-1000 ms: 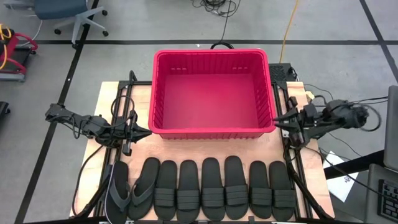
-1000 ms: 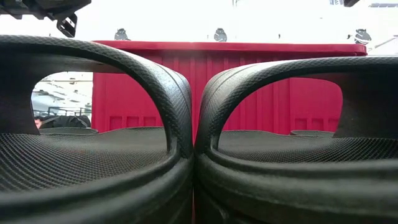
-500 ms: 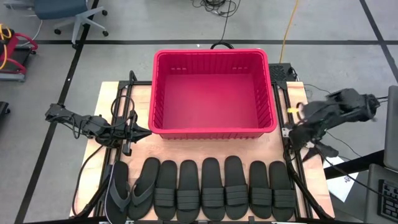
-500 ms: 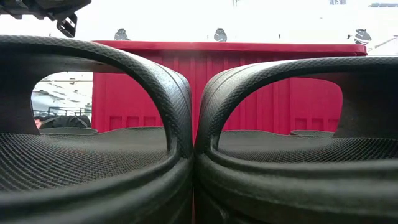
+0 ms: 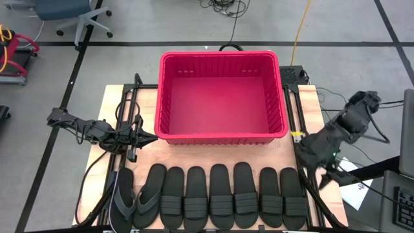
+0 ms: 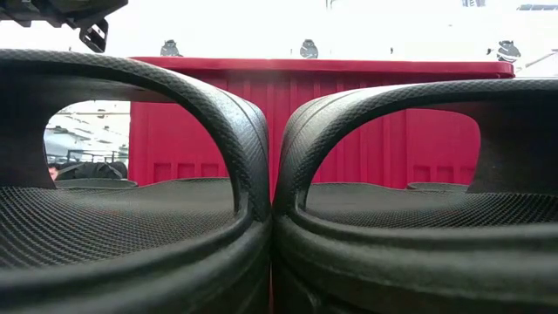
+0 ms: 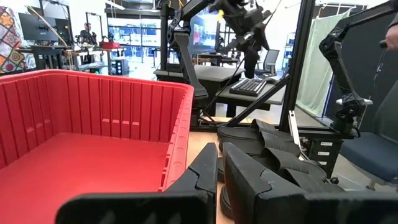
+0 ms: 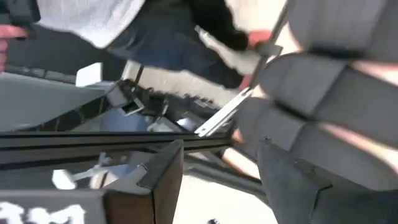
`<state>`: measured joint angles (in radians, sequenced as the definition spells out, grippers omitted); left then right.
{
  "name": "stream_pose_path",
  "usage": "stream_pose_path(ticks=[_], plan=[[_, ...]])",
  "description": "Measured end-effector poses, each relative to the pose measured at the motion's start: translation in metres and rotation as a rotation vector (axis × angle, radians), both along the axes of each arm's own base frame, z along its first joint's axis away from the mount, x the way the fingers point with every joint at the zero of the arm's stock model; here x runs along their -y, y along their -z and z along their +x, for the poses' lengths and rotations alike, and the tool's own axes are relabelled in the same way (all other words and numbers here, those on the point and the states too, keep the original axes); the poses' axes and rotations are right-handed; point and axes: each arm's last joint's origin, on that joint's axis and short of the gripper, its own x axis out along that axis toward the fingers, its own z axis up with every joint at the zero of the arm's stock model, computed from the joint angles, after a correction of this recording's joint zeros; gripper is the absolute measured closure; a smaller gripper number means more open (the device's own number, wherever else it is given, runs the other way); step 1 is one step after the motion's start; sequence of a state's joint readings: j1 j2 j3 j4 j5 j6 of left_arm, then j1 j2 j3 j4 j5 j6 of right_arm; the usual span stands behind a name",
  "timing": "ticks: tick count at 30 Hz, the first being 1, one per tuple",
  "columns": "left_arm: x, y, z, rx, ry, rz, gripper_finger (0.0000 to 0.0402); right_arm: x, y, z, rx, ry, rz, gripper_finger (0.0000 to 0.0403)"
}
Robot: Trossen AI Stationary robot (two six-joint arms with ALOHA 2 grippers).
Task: Pick and place slides into bin
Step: Put the black slide into the red bin
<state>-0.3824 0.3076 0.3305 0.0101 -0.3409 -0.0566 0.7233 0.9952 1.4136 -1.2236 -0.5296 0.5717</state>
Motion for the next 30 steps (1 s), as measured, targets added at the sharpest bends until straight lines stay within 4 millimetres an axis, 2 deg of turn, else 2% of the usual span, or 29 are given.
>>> stream_pose_path(ticks=[6, 11, 16, 21, 30], plan=[[0.000, 0.000, 0.000, 0.000, 0.000, 0.000, 0.0376, -0.050, 0.012, -0.004, -0.034, -0.073, -0.070, 0.0209], [0.000, 0.000, 0.000, 0.000, -0.001, 0.000, 0.0376, -0.074, 0.047, -0.003, -0.096, -0.002, -0.224, 0.0187], [0.000, 0.000, 0.000, 0.000, 0.000, 0.000, 0.0376, -0.077, 0.090, -0.003, -0.172, 0.045, -0.268, 0.0160], [0.000, 0.000, 0.000, 0.000, -0.001, 0.000, 0.0376, -0.067, 0.131, -0.009, -0.233, 0.112, -0.287, 0.0139], [0.000, 0.000, 0.000, 0.000, -0.001, 0.000, 0.0376, -0.057, 0.187, -0.013, -0.231, 0.248, -0.165, 0.0115]])
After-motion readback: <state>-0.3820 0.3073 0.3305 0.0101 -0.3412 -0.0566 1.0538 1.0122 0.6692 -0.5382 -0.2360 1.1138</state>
